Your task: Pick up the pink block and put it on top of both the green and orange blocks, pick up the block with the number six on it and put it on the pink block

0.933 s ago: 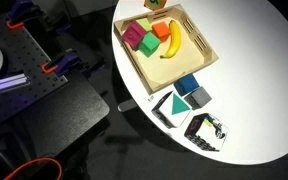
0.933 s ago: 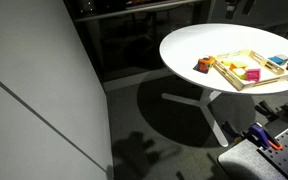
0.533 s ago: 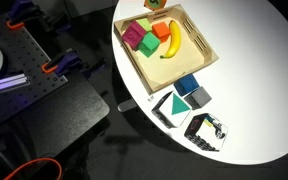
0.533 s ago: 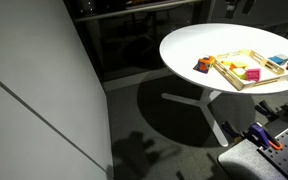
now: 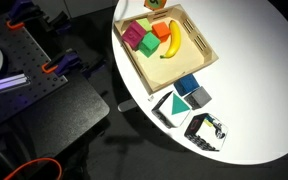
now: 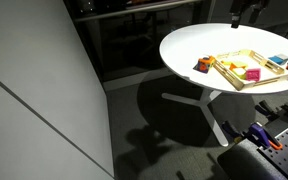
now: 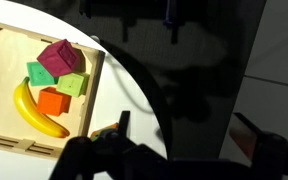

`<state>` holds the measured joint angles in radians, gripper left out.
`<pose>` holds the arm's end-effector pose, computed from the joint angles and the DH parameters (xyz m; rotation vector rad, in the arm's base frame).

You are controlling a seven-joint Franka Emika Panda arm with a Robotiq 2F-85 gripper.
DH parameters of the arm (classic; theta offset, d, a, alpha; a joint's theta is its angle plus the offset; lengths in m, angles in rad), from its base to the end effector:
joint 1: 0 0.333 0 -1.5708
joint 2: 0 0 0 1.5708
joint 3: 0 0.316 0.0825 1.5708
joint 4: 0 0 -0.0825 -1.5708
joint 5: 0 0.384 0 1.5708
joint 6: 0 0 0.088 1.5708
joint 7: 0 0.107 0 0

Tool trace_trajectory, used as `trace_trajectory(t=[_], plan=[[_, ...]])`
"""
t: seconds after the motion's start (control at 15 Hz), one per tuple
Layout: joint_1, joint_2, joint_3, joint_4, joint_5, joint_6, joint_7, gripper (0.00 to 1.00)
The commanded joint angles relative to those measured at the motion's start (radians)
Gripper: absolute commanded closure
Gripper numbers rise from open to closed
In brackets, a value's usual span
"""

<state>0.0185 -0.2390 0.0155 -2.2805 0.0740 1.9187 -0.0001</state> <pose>0.4589 0.0210 0.4421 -3.0735 -0.0060 0.1905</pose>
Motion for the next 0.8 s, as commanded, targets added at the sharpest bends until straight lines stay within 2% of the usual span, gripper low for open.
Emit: trace_trajectory(t=[0.0,0.33,0.73], plan=[[-0.037,0.069,-0.015,0.021,-0.053,0.011,0.058,0.00],[-0.085,0.139,-0.047,-0.010,-0.161,0.179,0.108,0.00],[-0.109,0.210,-0.096,-0.016,-0.127,0.313,0.048,0.00]])
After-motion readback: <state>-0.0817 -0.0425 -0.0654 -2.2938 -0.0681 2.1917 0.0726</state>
